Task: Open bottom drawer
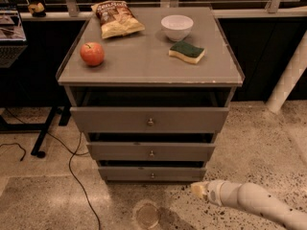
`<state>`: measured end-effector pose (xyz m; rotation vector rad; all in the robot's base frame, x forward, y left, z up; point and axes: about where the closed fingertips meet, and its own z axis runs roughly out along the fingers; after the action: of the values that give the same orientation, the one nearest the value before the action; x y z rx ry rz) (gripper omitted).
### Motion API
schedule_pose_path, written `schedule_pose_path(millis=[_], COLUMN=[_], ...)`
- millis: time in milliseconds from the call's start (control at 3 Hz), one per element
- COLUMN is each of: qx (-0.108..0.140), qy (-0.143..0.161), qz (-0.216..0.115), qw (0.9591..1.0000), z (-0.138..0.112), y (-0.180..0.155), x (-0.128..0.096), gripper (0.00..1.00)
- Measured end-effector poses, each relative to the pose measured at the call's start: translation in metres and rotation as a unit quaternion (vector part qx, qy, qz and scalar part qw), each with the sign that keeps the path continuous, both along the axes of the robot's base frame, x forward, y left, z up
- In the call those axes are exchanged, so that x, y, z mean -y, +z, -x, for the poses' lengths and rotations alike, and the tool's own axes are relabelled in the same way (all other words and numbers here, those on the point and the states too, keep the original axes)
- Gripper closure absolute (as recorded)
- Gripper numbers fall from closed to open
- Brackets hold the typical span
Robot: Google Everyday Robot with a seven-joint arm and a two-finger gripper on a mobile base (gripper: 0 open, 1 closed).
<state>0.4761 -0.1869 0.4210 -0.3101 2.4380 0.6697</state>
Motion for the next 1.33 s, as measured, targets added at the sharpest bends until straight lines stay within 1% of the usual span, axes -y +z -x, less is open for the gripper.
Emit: schedule_pose_path(millis=[333, 667, 1000, 1333], qx=[0.003, 0.003, 0.002, -0.002], qy=[0.028, 0.028, 0.017, 0.010], qz=[-0.033, -0.033, -0.040, -0.056], qw=[0.9991, 0.9991, 0.9991, 0.9984], z=[-0.024, -0.024, -0.037, -0.054], y=[-0.015, -0.015, -0.037, -0.064], x=[0.022, 0.022, 0.020, 0.017], gripper=[1.00, 1.00, 1.00, 1.00])
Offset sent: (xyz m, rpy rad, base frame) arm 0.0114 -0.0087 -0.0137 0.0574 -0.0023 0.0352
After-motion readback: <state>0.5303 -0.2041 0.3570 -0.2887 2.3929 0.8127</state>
